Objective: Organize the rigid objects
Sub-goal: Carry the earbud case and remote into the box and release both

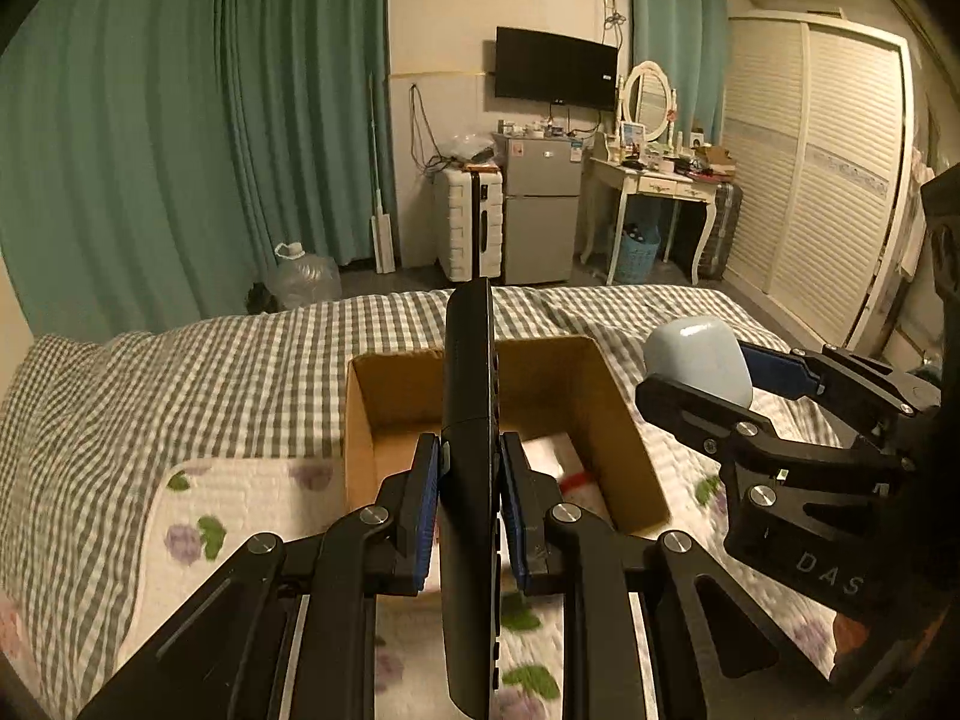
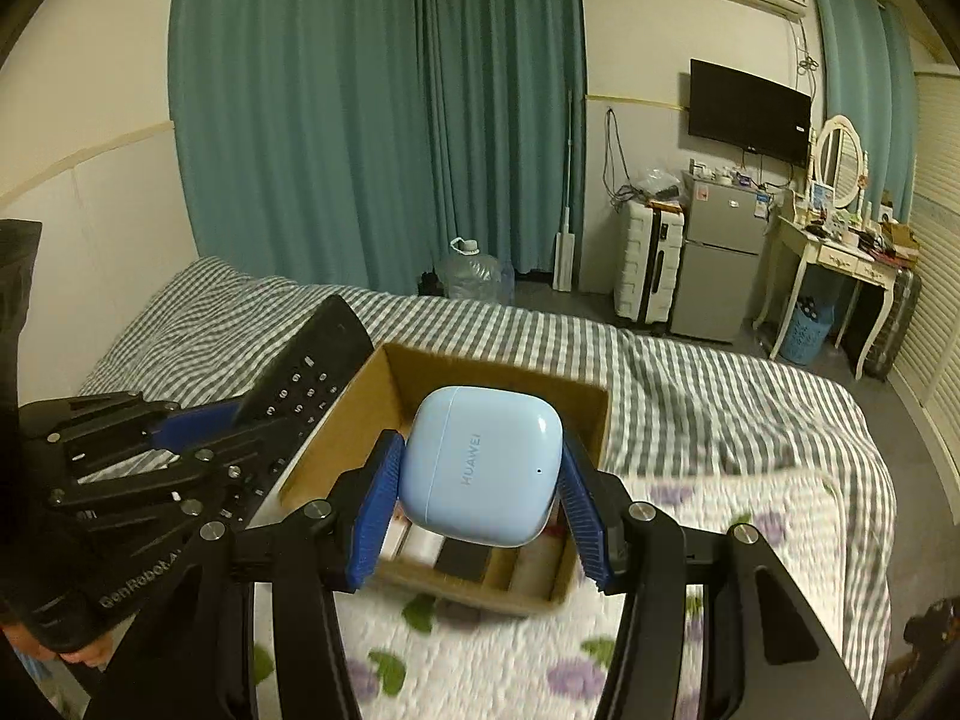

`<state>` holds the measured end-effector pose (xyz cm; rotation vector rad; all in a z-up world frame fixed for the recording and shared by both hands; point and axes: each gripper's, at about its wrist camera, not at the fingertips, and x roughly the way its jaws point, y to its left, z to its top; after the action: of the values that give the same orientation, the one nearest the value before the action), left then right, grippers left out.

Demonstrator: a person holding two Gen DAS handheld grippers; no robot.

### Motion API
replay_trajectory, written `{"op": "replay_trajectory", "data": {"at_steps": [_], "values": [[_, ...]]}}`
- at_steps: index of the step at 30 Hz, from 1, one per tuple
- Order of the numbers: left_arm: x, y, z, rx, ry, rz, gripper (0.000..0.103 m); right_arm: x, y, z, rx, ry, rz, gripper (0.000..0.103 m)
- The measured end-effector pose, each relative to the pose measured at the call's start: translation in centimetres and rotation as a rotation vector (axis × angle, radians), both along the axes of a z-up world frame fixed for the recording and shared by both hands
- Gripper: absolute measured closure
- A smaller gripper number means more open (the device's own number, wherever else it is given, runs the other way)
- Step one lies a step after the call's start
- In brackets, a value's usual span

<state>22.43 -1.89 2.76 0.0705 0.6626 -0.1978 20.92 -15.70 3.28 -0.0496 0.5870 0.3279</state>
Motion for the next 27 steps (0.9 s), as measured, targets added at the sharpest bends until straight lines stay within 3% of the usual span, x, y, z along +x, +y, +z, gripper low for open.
{"op": "replay_trajectory", "data": {"at_steps": [8,15,23,27], "values": [[6.0,0.3,-3.7,0.016,0.053,0.007,0.083,7.4,1.2,-1.8,-0.016,0.022,-0.009,0.052],[8.0,0.5,-8.4,0.036,0.125,-0.016,0.083,12.2,1.5,-6.3,-0.021,0.117,-0.020,0.052],[9.3,-0.2,-11.3,0.063,0.203,-0.014,0.083,15.2,1.9,-10.8,-0.071,0.233,-0.037,0.052],[9.8,-0.4,-11.8,0.087,0.210,-0.006,0.083,15.8,1.9,-11.8,-0.096,0.246,-0.045,0.051]]}}
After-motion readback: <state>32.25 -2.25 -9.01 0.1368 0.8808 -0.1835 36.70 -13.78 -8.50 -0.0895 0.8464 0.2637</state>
